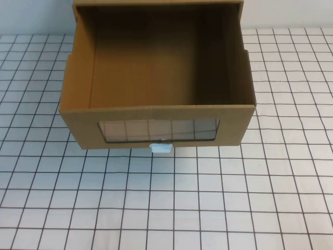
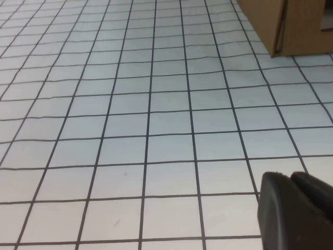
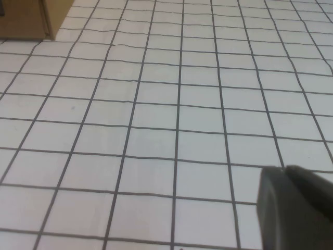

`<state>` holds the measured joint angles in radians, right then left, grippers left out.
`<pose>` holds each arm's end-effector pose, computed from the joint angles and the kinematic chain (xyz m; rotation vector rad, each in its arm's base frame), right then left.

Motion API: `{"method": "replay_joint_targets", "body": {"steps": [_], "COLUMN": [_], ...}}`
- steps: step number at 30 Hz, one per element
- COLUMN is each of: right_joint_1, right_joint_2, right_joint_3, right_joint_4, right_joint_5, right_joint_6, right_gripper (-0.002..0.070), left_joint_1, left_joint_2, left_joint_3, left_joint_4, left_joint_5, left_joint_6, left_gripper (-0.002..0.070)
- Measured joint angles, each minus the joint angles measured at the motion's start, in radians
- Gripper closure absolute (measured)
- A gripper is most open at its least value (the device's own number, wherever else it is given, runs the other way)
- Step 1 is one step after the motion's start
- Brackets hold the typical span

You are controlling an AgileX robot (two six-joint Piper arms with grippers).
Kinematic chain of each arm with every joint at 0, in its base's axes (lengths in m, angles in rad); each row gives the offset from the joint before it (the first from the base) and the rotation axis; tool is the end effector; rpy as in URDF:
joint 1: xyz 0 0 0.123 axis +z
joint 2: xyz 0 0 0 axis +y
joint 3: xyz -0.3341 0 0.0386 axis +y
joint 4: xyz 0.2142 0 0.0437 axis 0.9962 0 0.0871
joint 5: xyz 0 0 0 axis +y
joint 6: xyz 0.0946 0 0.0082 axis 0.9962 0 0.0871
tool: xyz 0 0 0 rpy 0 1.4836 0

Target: Close the shoe box

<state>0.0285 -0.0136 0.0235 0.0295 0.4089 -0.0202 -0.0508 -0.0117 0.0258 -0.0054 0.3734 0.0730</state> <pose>-0.0302 0.0003 0.1677 -0.0285 1.9022 0.0352 -0.0290 0.0013 0.1702 0.1124 1.8677 0.0100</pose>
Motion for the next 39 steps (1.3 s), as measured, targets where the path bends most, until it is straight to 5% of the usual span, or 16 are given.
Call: {"method": "replay_joint_targets", "body": {"steps": [28,39], "right_joint_1": [0.0,0.0], "right_joint_2": [0.0,0.0], "right_joint_3": [0.0,0.0], "right_joint_4": [0.0,0.0], "right_joint_5": [-0.11,-0.447], "right_joint_6": [0.0,0.0], "right_gripper": [0.069,0.069], "left_joint_1": [0.0,0.0], "left_joint_2": [0.0,0.0], "left_joint_3": [0.0,0.0], "left_joint_4": [-0.014,-0.131], "left_joint_5": [-0.006,-0.278], "left_joint_6": [-0.002,-0.1], "left_gripper": [0.068,0.068]}}
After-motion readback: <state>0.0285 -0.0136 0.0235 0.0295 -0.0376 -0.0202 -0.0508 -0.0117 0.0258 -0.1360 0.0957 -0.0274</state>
